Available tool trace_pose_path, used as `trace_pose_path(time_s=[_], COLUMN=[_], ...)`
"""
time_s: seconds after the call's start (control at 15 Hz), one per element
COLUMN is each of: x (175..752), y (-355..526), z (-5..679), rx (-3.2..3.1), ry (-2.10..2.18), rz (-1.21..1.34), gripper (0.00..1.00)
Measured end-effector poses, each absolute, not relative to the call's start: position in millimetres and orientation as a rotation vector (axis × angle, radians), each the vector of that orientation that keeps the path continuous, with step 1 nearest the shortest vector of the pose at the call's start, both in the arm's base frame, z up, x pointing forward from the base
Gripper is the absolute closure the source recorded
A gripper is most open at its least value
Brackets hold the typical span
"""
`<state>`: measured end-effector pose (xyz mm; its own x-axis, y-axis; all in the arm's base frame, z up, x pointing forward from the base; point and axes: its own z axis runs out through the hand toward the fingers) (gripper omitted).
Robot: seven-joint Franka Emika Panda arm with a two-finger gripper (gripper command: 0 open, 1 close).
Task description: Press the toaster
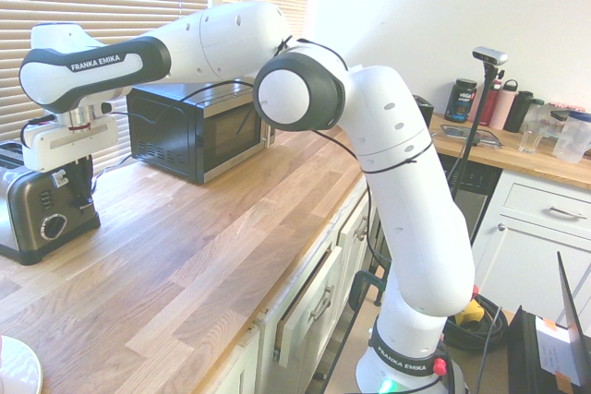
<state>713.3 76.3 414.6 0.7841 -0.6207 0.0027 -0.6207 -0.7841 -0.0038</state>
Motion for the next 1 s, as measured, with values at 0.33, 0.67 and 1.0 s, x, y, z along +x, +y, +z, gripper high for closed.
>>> trace_pose_path(time_s=[0.33,0.67,1.0], x=[714,718,718], y=[82,85,86], z=[413,404,391], rx=[-2.995,-3.015,-3.027], ry=[1.034,1.043,1.046], rz=[-0.014,0.039,0.070], gripper=[1.00,1.00,1.00])
